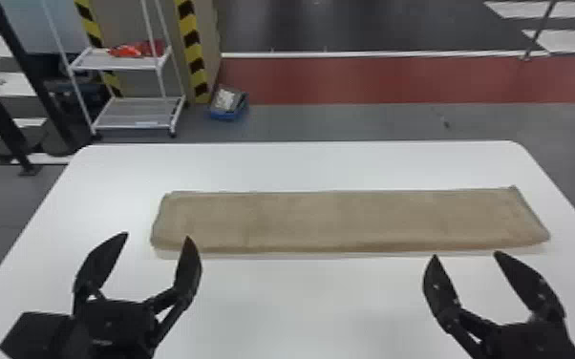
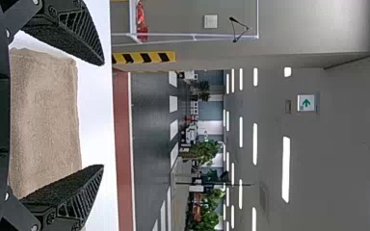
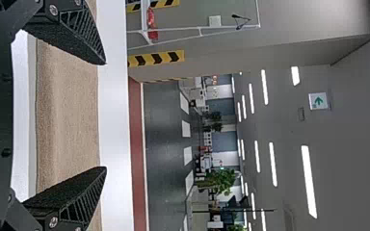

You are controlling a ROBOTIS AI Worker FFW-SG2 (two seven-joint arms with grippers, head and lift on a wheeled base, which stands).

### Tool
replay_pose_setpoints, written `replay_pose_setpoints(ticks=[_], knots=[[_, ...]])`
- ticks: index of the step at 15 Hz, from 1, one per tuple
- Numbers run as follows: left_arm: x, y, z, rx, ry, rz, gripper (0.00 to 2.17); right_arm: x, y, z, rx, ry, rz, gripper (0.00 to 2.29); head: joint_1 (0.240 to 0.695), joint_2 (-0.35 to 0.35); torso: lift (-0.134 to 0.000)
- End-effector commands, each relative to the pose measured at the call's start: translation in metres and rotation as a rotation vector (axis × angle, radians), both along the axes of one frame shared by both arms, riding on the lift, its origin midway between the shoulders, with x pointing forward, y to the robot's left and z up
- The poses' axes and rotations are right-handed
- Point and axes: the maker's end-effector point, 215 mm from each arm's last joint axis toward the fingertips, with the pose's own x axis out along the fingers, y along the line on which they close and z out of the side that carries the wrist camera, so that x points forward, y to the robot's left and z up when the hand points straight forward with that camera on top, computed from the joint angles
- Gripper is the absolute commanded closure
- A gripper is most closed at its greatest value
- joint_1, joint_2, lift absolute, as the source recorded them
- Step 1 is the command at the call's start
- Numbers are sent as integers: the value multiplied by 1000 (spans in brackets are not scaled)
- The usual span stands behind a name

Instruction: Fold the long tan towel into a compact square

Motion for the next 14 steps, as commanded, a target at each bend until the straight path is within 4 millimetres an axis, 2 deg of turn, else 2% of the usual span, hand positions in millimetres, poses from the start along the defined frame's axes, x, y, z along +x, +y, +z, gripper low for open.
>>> replay_pose_setpoints(ticks=[1, 14], knots=[[2, 0, -2, 4, 8, 1, 140, 1, -3, 0, -5, 0, -7, 110, 695, 29, -123], [2, -4, 0, 6, 9, -2, 140, 0, -4, 6, -9, -17, -6, 110, 695, 16, -123]])
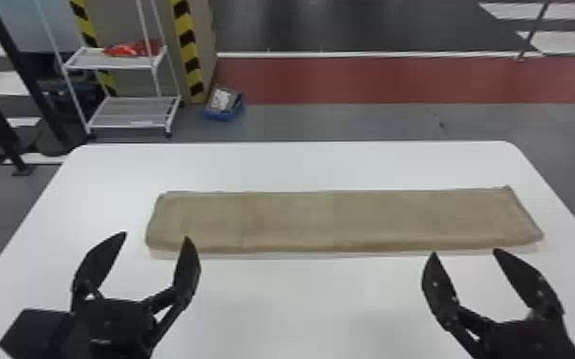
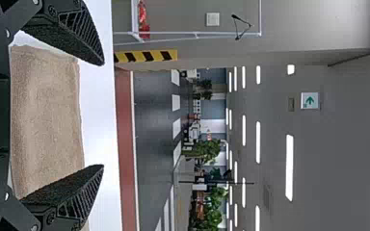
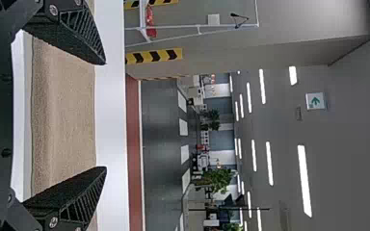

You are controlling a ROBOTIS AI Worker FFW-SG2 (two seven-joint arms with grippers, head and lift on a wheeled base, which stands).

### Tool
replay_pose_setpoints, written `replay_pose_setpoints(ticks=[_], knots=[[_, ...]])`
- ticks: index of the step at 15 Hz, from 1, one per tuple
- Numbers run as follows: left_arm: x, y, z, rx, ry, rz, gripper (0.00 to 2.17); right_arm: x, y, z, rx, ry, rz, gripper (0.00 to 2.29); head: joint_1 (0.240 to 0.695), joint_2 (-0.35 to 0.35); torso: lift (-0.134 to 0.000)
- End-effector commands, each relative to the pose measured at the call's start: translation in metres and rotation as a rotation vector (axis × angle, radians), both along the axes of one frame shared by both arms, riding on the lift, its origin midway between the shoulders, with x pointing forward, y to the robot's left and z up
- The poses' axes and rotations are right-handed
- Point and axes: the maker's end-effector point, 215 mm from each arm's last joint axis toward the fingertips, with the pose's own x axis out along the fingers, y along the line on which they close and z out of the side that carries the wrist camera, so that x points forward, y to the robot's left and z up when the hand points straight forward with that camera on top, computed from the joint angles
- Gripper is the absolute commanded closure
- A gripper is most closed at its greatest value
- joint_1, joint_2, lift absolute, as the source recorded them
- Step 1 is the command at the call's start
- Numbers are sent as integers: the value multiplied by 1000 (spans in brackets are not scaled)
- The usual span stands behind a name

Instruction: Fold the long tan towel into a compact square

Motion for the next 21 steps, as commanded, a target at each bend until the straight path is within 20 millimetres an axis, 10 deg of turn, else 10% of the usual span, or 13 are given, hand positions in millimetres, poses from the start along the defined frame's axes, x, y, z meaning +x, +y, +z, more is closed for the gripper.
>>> replay_pose_setpoints(ticks=[1, 14, 21], knots=[[0, 0, 0, 0, 1, 0, 140, 0, 0, 3, 2, -7, -2, 110, 695, 16, -123], [2, 0, -4, 1, 11, -1, 140, 0, -14, 9, -4, -33, -45, 113, 695, 3, -123], [65, 19, -58, 22, 194, 35, 147, 87, -87, 0, -92, -14, -47, 215, 695, -46, -123]])
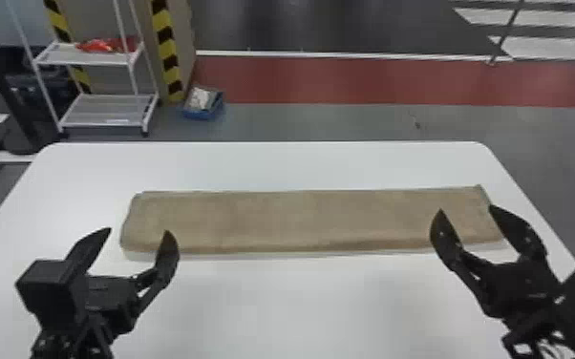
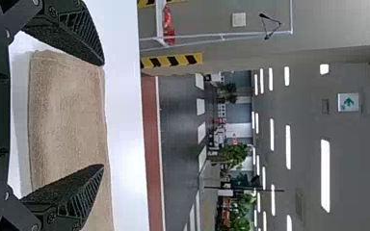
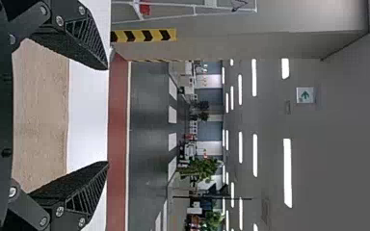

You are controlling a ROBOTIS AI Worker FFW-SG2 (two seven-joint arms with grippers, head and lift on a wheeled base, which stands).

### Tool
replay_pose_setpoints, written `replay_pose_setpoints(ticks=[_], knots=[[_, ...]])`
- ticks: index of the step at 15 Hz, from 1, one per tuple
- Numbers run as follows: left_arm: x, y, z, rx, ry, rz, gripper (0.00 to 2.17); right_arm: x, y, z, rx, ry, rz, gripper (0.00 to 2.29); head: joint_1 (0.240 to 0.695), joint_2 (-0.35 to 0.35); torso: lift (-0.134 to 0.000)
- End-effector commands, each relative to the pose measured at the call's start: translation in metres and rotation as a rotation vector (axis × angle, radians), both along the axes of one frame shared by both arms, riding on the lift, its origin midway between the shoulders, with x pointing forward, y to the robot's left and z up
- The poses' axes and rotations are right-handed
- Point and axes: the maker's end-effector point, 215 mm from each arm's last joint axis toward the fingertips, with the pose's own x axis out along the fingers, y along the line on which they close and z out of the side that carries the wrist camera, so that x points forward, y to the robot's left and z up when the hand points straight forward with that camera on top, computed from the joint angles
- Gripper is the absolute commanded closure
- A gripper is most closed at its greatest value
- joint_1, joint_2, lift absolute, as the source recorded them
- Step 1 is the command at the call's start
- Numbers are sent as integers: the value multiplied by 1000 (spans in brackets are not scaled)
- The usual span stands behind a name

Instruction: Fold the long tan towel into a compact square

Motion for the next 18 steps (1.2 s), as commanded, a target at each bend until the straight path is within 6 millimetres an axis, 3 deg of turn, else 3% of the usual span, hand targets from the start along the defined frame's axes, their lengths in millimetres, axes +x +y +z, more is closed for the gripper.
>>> replay_pose_setpoints(ticks=[1, 7, 11, 14, 18], knots=[[26, 5, -16, 16, 83, 12, 147, 27, -27, -9, -29, 49, -6, 215, 695, -54, -123], [91, 16, -33, -65, 131, -2, 181, 59, -72, -43, -79, 128, 52, 218, 695, -92, -123], [139, 35, -54, -69, 205, 13, 211, 67, -80, -41, -119, 114, 73, 218, 695, -97, -123], [150, 48, -66, -65, 248, 23, 215, 59, -78, -39, -123, 92, 80, 218, 695, -88, -123], [149, 64, -76, -43, 270, 44, 296, 55, -74, -33, -128, 61, 92, 218, 695, -67, -123]])
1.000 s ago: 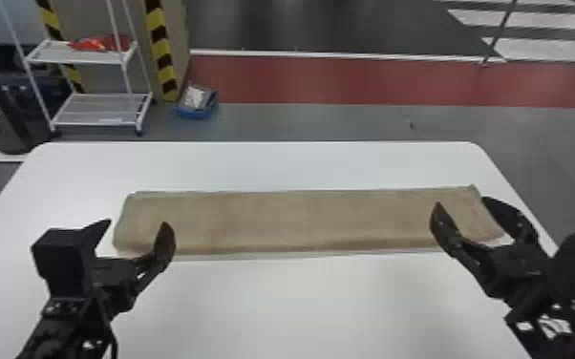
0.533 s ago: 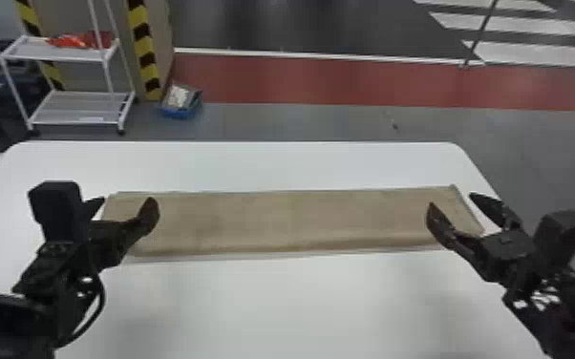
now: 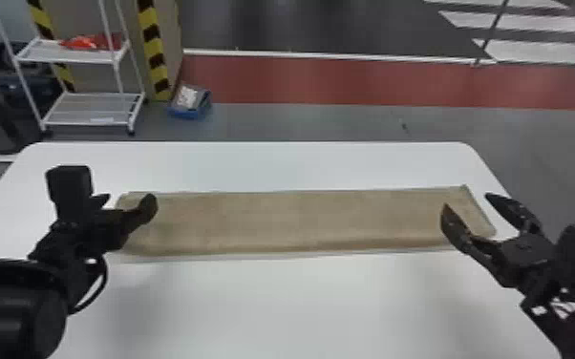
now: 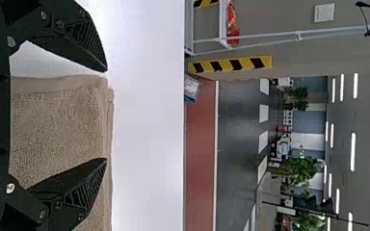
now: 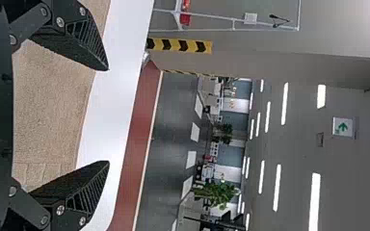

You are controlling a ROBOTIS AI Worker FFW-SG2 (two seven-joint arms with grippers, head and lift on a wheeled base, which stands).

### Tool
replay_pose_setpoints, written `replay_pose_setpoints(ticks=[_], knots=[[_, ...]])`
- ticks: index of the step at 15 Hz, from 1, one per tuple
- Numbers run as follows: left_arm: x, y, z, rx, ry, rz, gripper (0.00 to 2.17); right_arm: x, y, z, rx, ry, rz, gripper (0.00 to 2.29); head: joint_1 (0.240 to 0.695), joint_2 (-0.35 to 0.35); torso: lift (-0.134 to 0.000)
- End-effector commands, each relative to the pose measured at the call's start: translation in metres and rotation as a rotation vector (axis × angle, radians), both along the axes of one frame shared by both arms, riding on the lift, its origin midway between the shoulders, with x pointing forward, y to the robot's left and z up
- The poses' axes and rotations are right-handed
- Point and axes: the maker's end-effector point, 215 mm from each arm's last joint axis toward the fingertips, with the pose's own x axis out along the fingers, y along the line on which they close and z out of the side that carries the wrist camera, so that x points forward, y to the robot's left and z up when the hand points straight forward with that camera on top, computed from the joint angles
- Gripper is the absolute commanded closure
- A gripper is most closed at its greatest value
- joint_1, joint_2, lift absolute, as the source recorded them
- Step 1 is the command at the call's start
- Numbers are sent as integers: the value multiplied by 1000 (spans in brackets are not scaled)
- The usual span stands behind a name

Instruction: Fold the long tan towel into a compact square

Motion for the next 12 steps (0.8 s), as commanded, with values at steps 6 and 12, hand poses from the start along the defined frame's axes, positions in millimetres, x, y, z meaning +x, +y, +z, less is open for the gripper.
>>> replay_pose_setpoints(ticks=[6, 12], knots=[[-16, 26, -23, 8, 82, 28, 299, -8, 16, 15, -13, -34, 57, 218, 695, -37, -123], [-23, 32, -34, 22, 131, 25, 333, -20, 21, 28, -13, -57, 67, 218, 695, -11, -123]])
